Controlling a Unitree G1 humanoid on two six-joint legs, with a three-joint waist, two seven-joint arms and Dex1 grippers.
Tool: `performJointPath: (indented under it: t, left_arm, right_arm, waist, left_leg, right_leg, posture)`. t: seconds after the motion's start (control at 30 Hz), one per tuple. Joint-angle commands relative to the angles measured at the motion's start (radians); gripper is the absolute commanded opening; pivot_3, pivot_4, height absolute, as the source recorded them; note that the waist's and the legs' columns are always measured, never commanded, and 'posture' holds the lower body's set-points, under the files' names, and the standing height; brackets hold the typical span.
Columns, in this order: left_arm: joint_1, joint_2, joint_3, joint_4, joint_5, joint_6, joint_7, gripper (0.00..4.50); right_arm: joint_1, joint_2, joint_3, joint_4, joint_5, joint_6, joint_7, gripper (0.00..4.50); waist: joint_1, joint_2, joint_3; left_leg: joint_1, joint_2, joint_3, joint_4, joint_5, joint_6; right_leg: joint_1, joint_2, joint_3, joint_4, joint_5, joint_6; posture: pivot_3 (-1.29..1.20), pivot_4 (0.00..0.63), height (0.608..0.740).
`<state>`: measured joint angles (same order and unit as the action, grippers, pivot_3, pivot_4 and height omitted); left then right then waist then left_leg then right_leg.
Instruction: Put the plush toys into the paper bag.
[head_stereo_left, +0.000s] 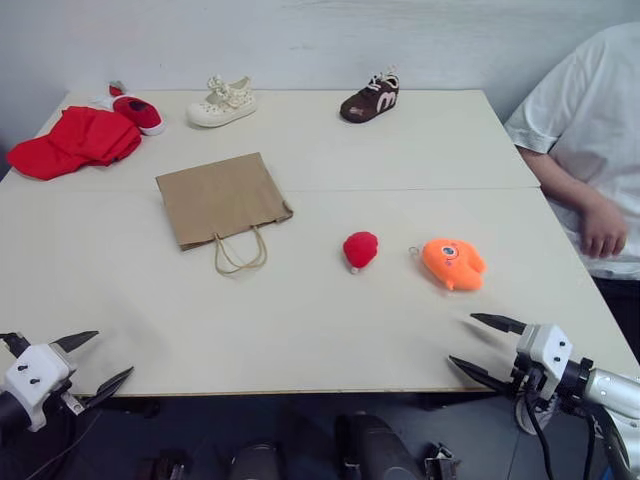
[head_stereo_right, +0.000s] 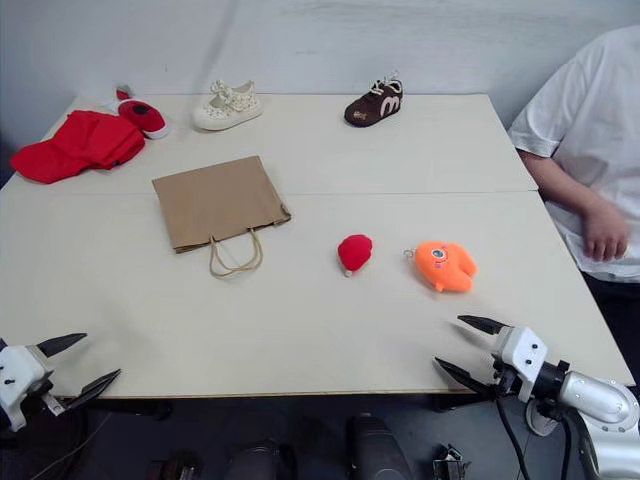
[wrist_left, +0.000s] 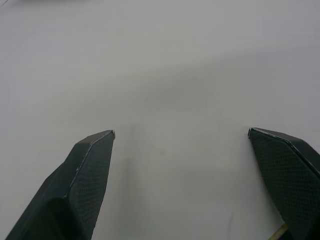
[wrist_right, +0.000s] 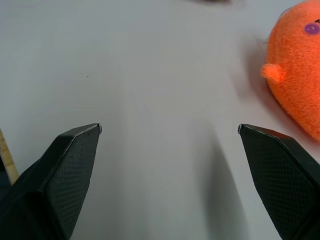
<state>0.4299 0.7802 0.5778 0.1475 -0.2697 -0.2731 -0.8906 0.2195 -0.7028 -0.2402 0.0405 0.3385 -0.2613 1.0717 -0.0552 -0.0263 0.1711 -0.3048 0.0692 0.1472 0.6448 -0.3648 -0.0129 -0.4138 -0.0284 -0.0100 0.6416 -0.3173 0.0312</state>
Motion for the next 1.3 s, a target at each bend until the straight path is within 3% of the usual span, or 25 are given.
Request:
performJointPath:
  t: [0.03, 0.13, 0.27, 0.47, 0.6, 0.7, 0.8, 1.1, 1.2, 1.3]
  left_arm:
    - [-0.020, 0.007, 0.015, -0.016, -0.015, 0.015, 0.016, 4.49]
    - [-0.036, 0.002, 0.005, -0.100, -0.080, 0.102, -0.003, 4.49]
    - [-0.184, 0.052, -0.088, -0.282, -0.132, 0.323, 0.031, 4.49]
    - [-0.513, 0.108, -0.337, -0.273, 0.009, 0.437, 0.047, 4.49]
    - [-0.717, 0.112, -0.496, -0.089, 0.166, 0.330, 0.032, 4.49]
    - [-0.875, 0.114, -0.617, 0.108, 0.325, 0.159, 0.046, 4.49]
    - [-1.005, 0.041, -0.641, 0.267, 0.343, 0.099, 0.089, 4.49]
    - [-1.166, -0.059, -0.684, 0.502, 0.353, -0.074, 0.035, 4.49]
    - [-1.208, -0.081, -0.696, 0.571, 0.363, -0.114, 0.035, 3.93]
    - [-1.236, -0.096, -0.707, 0.626, 0.367, -0.148, 0.021, 3.04]
  right_arm:
    - [-0.006, 0.002, -0.005, -0.054, 0.013, -0.006, -0.014, 4.50]
    - [-0.012, 0.022, 0.002, -0.106, 0.034, 0.025, -0.040, 4.50]
    - [-0.054, 0.102, 0.030, -0.268, 0.130, 0.137, -0.133, 4.50]
    - [-0.142, 0.171, 0.127, -0.474, 0.180, 0.293, -0.244, 4.50]
    - [-0.201, 0.201, 0.180, -0.524, 0.160, 0.341, -0.299, 4.50]
    - [-0.223, 0.208, 0.194, -0.543, 0.157, 0.365, -0.320, 4.50]
    - [-0.201, 0.210, 0.194, -0.547, 0.150, 0.362, -0.326, 4.50]
    - [-0.135, 0.221, 0.198, -0.583, 0.130, 0.360, -0.355, 4.50]
    - [-0.126, 0.222, 0.193, -0.586, 0.126, 0.360, -0.361, 4.50]
    - [-0.119, 0.221, 0.194, -0.591, 0.122, 0.359, -0.366, 4.50]
  waist:
    - [0.001, 0.000, 0.000]
    - [0.001, 0.000, 0.000]
    - [0.008, 0.000, 0.000]
    - [0.020, 0.001, 0.000]
    - [0.016, 0.000, 0.000]
    - [0.025, -0.001, 0.000]
    - [0.030, -0.001, 0.000]
    - [0.024, -0.002, 0.000]
    - [0.026, -0.002, 0.000]
    - [0.028, -0.002, 0.000]
  left_leg:
    - [0.000, 0.000, 0.000, 0.000, 0.000, 0.000]
    - [0.000, 0.000, 0.000, 0.000, 0.000, 0.000]
    - [-0.001, 0.000, -0.001, 0.001, 0.000, -0.001]
    - [-0.001, -0.001, -0.001, 0.002, 0.002, -0.003]
    - [-0.004, -0.001, 0.001, 0.002, 0.004, -0.008]
    - [-0.020, -0.001, 0.002, 0.008, 0.007, -0.008]
    - [-0.035, -0.001, 0.003, 0.018, 0.006, -0.008]
    - [-0.032, -0.003, 0.005, 0.025, 0.006, -0.004]
    - [-0.031, -0.003, 0.005, 0.025, 0.007, -0.005]
    - [-0.031, -0.003, 0.005, 0.025, 0.008, -0.005]
  right_leg:
    - [0.000, 0.000, 0.000, 0.000, 0.000, 0.000]
    - [0.000, 0.000, 0.000, 0.001, 0.000, 0.000]
    - [0.000, 0.000, -0.001, 0.001, 0.000, 0.000]
    - [0.000, 0.000, 0.000, 0.004, 0.000, 0.001]
    - [-0.004, 0.002, 0.001, 0.004, -0.001, 0.002]
    - [-0.021, 0.003, 0.001, 0.009, -0.001, 0.002]
    - [-0.034, 0.003, 0.001, 0.015, -0.002, 0.003]
    - [-0.031, 0.002, 0.004, 0.020, 0.001, 0.007]
    - [-0.031, 0.002, 0.004, 0.021, 0.001, 0.007]
    - [-0.031, 0.002, 0.004, 0.021, 0.001, 0.007]
  posture:
    - [0.00, 0.150, 0.740]
    - [0.00, 0.150, 0.740]
    - [0.00, 0.150, 0.740]
    - [0.00, 0.150, 0.740]
    - [0.00, 0.150, 0.740]
    - [0.00, 0.150, 0.740]
    - [0.00, 0.150, 0.740]
    - [0.00, 0.150, 0.740]
    - [0.00, 0.150, 0.740]
    - [0.00, 0.150, 0.740]
